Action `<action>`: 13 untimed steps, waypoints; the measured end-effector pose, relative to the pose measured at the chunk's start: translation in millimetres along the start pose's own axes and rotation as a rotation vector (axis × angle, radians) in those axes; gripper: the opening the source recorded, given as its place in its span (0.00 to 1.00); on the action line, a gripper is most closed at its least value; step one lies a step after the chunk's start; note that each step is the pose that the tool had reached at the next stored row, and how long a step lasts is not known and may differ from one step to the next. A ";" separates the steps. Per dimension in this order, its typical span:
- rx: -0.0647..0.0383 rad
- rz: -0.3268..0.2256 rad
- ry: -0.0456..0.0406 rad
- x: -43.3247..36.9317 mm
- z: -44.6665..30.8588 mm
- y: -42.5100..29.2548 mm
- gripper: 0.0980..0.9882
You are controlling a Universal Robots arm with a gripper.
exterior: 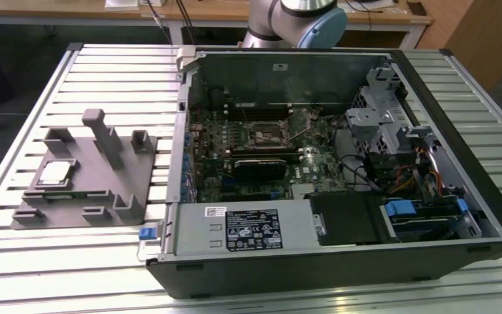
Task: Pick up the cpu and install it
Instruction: 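Pick up the cpu and move it towards the insertion slot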
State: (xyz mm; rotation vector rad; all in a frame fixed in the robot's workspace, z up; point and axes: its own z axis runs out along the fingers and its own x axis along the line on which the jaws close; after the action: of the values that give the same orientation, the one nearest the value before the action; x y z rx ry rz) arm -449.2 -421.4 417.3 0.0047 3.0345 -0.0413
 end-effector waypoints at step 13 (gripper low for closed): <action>-0.055 0.004 0.0408 -0.4 19.6 0.6 0.55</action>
State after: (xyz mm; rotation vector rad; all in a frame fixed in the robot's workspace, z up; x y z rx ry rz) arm -446.7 -421.4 397.8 0.0065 3.0752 0.0425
